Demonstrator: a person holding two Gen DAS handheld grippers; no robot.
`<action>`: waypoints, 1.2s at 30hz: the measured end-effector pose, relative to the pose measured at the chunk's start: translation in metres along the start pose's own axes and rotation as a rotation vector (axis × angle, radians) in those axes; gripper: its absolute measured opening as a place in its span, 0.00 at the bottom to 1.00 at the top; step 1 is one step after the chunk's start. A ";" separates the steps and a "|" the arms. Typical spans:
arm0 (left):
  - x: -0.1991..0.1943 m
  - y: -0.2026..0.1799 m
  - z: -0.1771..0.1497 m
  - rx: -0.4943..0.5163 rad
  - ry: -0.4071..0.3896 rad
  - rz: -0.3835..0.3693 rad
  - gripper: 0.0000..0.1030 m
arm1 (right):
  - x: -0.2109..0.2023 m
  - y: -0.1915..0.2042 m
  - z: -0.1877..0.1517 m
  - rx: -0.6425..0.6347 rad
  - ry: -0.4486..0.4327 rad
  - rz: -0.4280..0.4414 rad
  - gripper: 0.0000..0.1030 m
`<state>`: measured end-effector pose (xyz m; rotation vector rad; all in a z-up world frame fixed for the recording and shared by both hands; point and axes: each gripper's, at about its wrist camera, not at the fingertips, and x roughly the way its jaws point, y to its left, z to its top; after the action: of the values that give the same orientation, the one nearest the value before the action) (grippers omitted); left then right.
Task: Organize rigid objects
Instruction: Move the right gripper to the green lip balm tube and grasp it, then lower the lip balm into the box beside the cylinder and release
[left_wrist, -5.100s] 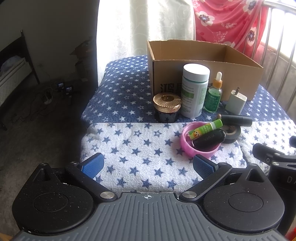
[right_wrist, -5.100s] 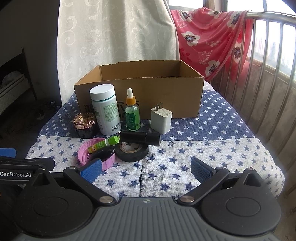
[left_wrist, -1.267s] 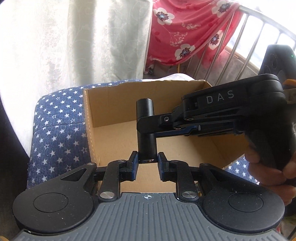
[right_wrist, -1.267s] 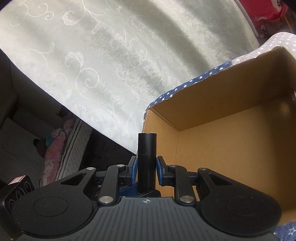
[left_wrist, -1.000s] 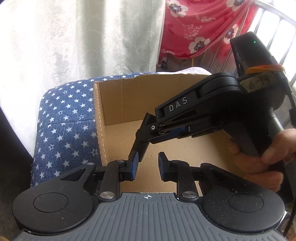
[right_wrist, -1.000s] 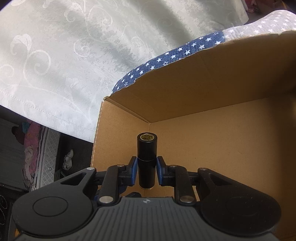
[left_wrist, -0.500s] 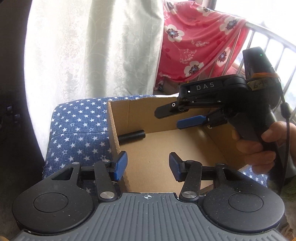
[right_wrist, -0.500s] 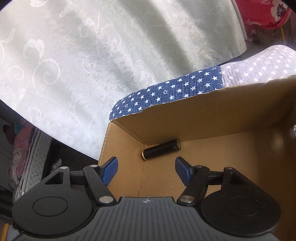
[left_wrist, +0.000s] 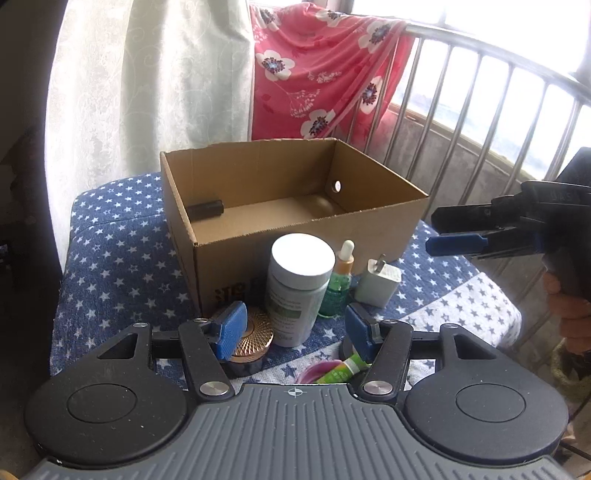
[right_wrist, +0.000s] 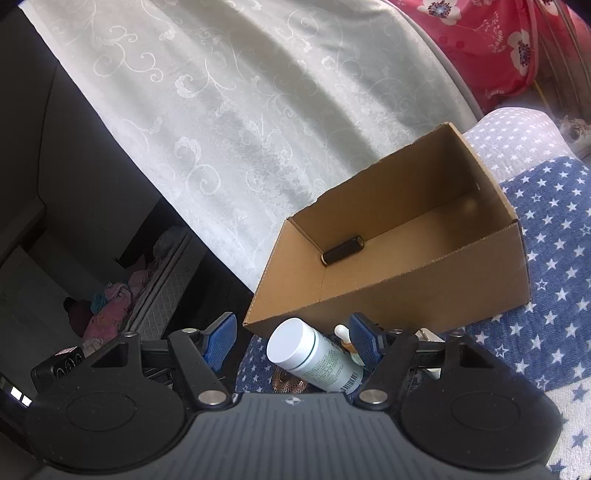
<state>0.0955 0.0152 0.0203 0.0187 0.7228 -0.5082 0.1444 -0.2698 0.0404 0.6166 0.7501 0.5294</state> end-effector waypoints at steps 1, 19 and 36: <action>0.007 -0.005 -0.008 0.014 0.022 -0.007 0.56 | 0.005 -0.008 -0.017 0.022 0.019 -0.008 0.63; 0.052 -0.036 -0.044 0.157 0.077 0.040 0.28 | 0.098 -0.030 -0.072 0.160 0.116 -0.077 0.34; 0.048 -0.037 -0.049 0.208 0.030 0.068 0.14 | 0.120 -0.017 -0.075 0.172 0.124 -0.054 0.32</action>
<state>0.0779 -0.0291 -0.0416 0.2448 0.6942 -0.5165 0.1660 -0.1811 -0.0694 0.7255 0.9340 0.4596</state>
